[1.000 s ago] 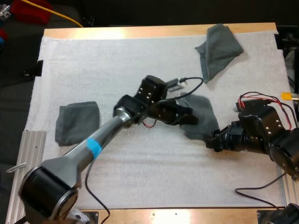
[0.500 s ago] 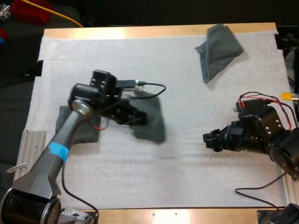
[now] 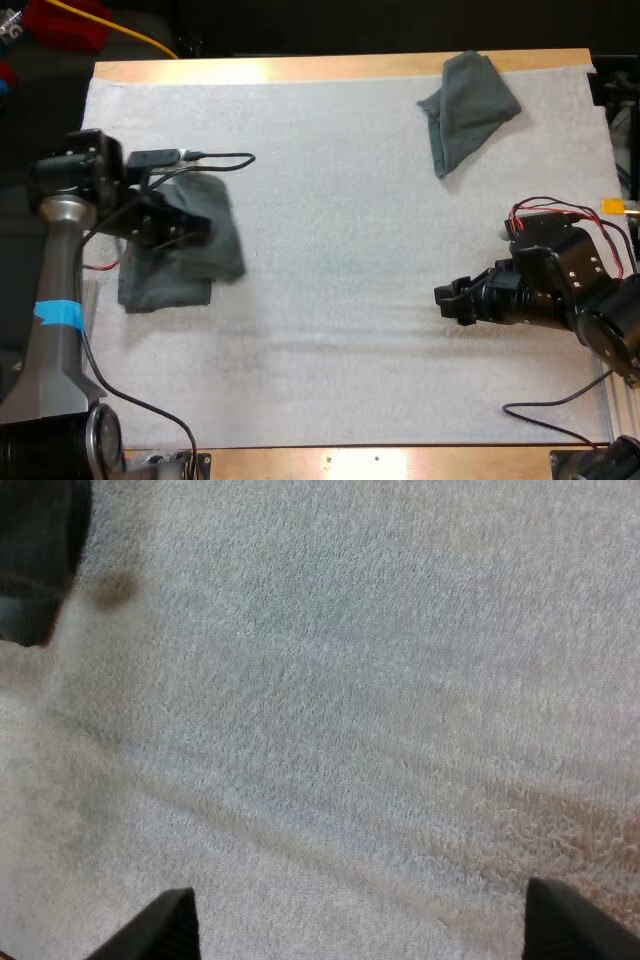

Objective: Pick towel from pile, fold and stack

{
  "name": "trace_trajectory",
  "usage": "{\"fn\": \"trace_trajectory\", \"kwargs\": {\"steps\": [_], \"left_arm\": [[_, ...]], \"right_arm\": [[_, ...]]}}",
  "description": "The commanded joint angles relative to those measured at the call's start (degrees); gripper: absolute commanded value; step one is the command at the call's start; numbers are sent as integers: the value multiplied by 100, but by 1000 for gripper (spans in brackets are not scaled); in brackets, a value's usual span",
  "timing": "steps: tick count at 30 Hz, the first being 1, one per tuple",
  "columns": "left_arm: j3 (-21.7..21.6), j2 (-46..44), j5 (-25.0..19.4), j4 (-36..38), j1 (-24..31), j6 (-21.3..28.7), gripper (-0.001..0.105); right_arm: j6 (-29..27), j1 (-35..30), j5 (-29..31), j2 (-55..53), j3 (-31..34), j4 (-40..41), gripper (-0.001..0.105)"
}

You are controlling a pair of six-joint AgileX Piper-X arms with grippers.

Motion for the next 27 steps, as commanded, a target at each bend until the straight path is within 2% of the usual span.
{"fn": "trace_trajectory", "kwargs": {"steps": [1, 11, 13, 14, 15, 22, 25, 26, 27], "left_arm": [[-39, -50, -203, 81, 96, 89, 0], [-16, 391, -240, -39, 288, 164, 0], [-16, 488, -380, -6, 288, 164, 0], [-16, 569, -867, 88, 308, 149, 0], [-7, 574, -1102, 99, 361, 124, 0], [-8, 559, -1166, 138, 950, -132, 0], [27, 605, -1166, 130, 957, -131, 11], [183, 698, -1226, 114, 970, -212, 44], [199, 709, -1303, 111, 971, -272, 48]], "right_arm": [[-19, -13, -15, -59, -25, 29, 64], [-19, -13, -15, -59, -25, 29, 64], [-19, -13, -15, -59, -25, 29, 64], [-19, -13, -15, -59, -25, 29, 64], [-19, -13, -15, -59, -25, 29, 64], [-97, -13, -15, -59, -25, 29, 64], [-105, -13, -15, -59, -25, 29, 64], [-105, -13, -15, -59, -25, 29, 64], [-105, -13, -15, -59, -25, 29, 64]]}}
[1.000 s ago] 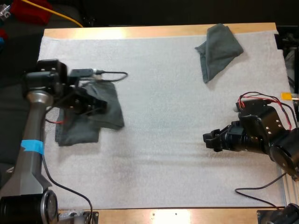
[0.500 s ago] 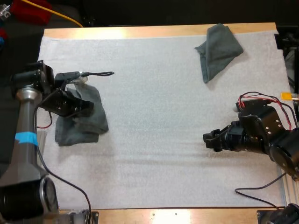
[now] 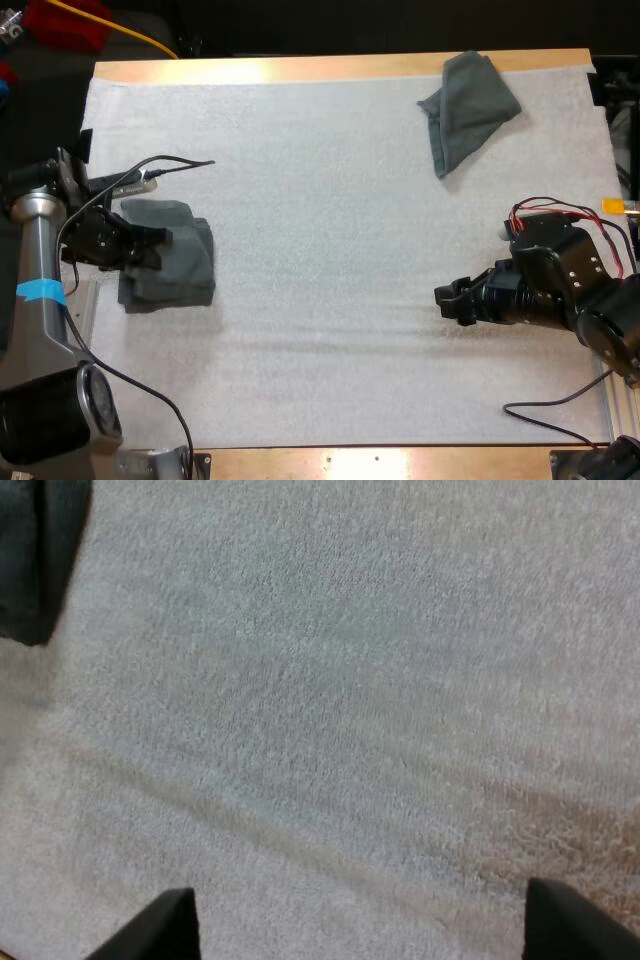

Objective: Pick towel from pile, fold and stack

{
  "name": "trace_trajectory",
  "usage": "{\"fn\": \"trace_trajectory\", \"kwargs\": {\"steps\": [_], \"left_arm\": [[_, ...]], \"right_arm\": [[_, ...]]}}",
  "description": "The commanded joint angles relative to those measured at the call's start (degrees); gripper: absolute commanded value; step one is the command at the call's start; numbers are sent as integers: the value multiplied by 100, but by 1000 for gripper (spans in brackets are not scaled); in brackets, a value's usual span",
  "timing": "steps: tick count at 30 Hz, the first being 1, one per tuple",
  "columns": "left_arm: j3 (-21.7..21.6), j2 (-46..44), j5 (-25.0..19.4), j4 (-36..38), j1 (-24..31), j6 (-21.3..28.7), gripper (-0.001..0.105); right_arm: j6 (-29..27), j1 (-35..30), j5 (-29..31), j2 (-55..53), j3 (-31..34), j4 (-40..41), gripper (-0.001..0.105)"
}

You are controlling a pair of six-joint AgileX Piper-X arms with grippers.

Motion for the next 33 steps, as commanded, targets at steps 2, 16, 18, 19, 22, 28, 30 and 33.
{"fn": "trace_trajectory", "kwargs": {"steps": [2, 16, 18, 19, 22, 28, 30, 33], "left_arm": [[45, 54, -752, -8, 0, -295, 55], [33, -418, -2208, -265, 0, -583, 55], [33, -715, -1752, -412, 0, -583, 55], [33, -773, -1624, -449, -5, -583, 55], [33, -911, -865, -679, -77, -553, 61], [33, -911, -768, -1041, -519, -530, 70], [33, -911, -780, -1181, -636, -534, 70], [38, -911, -948, -1407, -742, -577, 70]], "right_arm": [[-70, -13, -15, -59, -25, 29, 64], [-70, -13, -15, -59, -25, 29, 64], [-70, -13, -15, -59, -25, 29, 64], [-70, -13, -15, -59, -25, 29, 64], [-70, -13, -108, -59, -25, 6, 64], [-44, -13, -944, -59, -25, -586, 64], [12, -13, -1148, -59, -25, -851, 64], [147, -13, -1397, -59, -25, -1154, 64]]}}
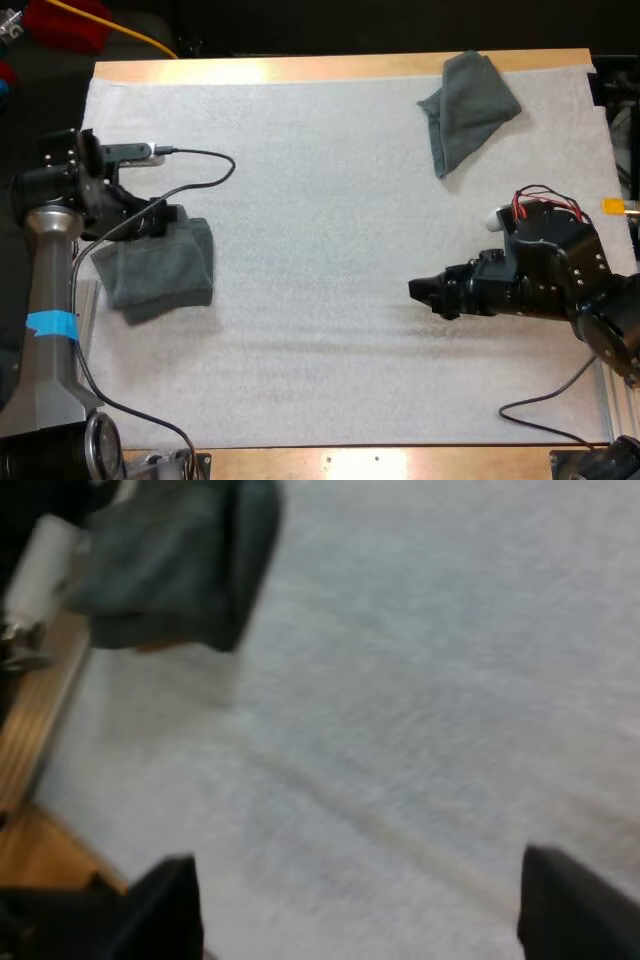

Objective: Pick towel from pile, fold and stack

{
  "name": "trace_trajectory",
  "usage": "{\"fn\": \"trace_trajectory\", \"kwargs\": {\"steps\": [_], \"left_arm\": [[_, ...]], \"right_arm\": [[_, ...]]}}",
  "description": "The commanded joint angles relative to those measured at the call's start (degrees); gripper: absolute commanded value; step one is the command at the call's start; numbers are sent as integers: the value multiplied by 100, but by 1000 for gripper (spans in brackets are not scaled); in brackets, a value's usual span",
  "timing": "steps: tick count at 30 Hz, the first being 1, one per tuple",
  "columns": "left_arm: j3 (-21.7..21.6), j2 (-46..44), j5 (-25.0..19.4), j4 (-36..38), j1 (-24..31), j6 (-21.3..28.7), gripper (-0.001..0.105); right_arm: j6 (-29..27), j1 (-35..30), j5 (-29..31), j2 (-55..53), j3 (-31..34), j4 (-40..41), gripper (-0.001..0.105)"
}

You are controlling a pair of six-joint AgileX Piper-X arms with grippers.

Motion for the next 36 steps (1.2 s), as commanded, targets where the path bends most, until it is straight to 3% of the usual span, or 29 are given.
{"fn": "trace_trajectory", "kwargs": {"steps": [1, 7, 36], "left_arm": [[12, -28, -124, -158, -39, -71, 70], [27, 122, -124, -368, -37, -70, 70], [42, 2099, -116, -604, -37, -70, 70]], "right_arm": [[73, -13, -236, -59, -25, -221, 64], [209, -13, -529, -59, -25, -641, 64], [219, -13, -552, -59, -25, -646, 64]]}}
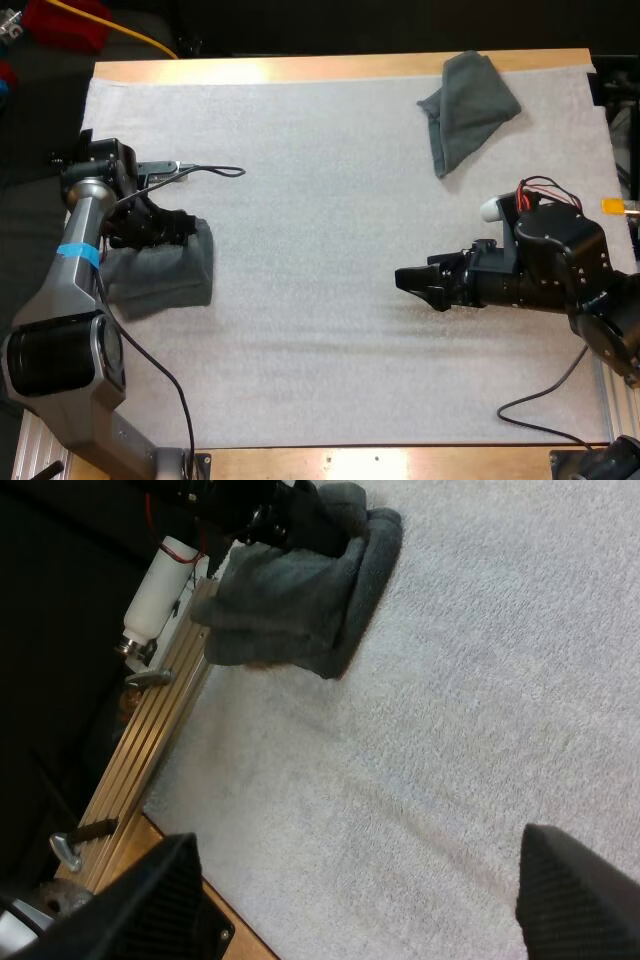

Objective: Pick towel from pile, fold and stack

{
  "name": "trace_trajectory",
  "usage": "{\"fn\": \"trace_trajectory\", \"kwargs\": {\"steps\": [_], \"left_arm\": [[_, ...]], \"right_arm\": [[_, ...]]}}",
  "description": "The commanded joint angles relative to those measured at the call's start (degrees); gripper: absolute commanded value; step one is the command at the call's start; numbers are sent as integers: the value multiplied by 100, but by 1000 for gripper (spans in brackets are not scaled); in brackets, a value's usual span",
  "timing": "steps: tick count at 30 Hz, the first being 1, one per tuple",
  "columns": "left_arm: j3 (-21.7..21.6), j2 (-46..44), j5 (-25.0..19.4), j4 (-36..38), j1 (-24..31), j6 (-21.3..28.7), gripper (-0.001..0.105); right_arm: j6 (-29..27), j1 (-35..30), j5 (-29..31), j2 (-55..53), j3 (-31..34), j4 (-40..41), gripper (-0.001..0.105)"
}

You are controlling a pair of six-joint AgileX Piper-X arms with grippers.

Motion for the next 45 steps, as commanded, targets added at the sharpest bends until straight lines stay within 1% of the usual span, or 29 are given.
{"fn": "trace_trajectory", "kwargs": {"steps": [1, 5, 11, 17, 19, 23, 27, 31, 36, 41, 45], "left_arm": [[22, 73, 29, 192, -21, -58, 70], [6, -66, 29, 319, -21, -58, 70], [6, -620, 29, 576, -21, -58, 70], [97, -1035, 29, 1071, -21, -58, 70], [246, -1112, 29, 1159, -21, -58, 70], [682, -1141, 29, 1000, -21, -81, 70], [1202, -1126, 75, 580, -21, -122, 70], [1475, -1085, 73, 345, -21, -122, 70], [1429, -1080, 123, 488, -21, -103, 70], [1195, -1384, 497, 638, -21, -9, 70], [948, -1958, 738, 629, -21, -15, 70]], "right_arm": [[-27, -13, -78, -59, -25, -39, 64], [-27, -13, -78, -59, -25, -39, 64], [-27, -13, -78, -59, -25, -39, 64], [-27, -13, -83, -59, -25, -39, 64], [-27, -13, -106, -59, -25, -39, 64], [-27, -13, -114, -59, -25, -39, 64], [-27, -13, -184, -59, -25, -39, 64], [-27, -13, -183, -59, -25, -39, 64], [-27, -13, -183, -59, -25, -39, 64], [-27, -13, -217, -59, -25, -39, 64], [-27, -13, -275, -59, -25, -39, 64]]}}
